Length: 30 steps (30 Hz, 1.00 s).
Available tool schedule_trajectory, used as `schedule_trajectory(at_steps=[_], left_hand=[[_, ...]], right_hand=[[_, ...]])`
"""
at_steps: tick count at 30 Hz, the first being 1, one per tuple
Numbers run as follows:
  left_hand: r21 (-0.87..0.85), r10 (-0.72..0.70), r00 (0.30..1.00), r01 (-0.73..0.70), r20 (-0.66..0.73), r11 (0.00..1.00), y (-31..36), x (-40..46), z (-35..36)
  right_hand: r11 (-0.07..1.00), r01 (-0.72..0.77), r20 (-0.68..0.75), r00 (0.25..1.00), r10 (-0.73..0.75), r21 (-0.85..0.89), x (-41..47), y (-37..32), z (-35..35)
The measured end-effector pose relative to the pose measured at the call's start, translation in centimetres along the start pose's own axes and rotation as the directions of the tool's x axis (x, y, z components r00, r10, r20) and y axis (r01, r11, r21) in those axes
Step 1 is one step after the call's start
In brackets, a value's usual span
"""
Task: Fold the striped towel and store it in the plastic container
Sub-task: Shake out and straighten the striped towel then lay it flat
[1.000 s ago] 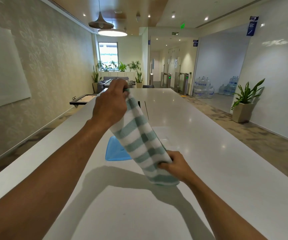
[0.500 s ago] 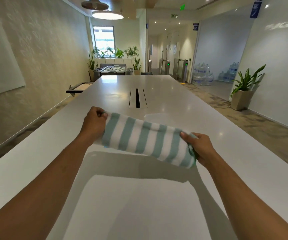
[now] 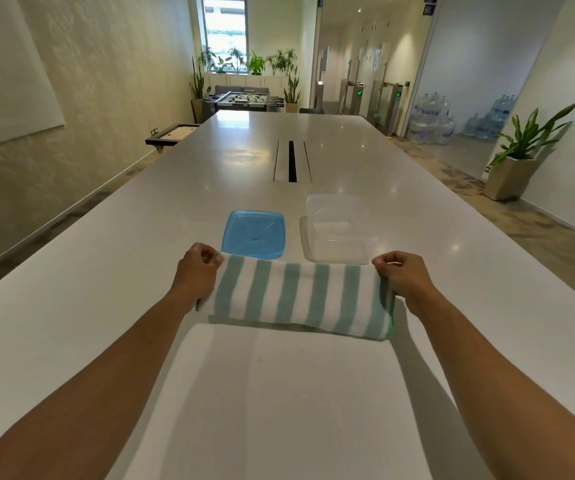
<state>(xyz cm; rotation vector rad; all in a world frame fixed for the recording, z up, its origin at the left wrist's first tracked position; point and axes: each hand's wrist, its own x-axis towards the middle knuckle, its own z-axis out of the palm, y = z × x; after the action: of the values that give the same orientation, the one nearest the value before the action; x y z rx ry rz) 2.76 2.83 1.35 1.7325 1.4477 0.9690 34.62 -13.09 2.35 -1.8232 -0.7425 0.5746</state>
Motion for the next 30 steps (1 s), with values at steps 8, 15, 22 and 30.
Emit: schedule_trajectory(at_steps=[8, 15, 22, 30], left_hand=[[-0.031, 0.027, 1.0, -0.027, -0.013, 0.999, 0.2, 0.4, 0.7], [-0.196, 0.085, 0.989, -0.109, -0.124, 0.975, 2.1, 1.5, 0.5], [-0.469, 0.163, 0.965, -0.243, -0.204, 0.849, 7.0, 2.7, -1.6], [-0.547, 0.308, 0.887, -0.456, -0.343, 0.702, 14.3, 3.1, -5.5]], right_hand=[[0.941, 0.248, -0.136, 0.949, -0.283, -0.231, -1.2, 0.4, 0.9], [0.895, 0.4, -0.217, 0.873, -0.437, -0.195, -1.3, -0.8, 0.2], [0.848, 0.523, -0.365, 0.776, -0.514, -0.083, -0.5, -5.8, -2.1], [0.728, 0.685, -0.421, 0.67, -0.611, 0.035, -0.5, -13.5, -6.3]])
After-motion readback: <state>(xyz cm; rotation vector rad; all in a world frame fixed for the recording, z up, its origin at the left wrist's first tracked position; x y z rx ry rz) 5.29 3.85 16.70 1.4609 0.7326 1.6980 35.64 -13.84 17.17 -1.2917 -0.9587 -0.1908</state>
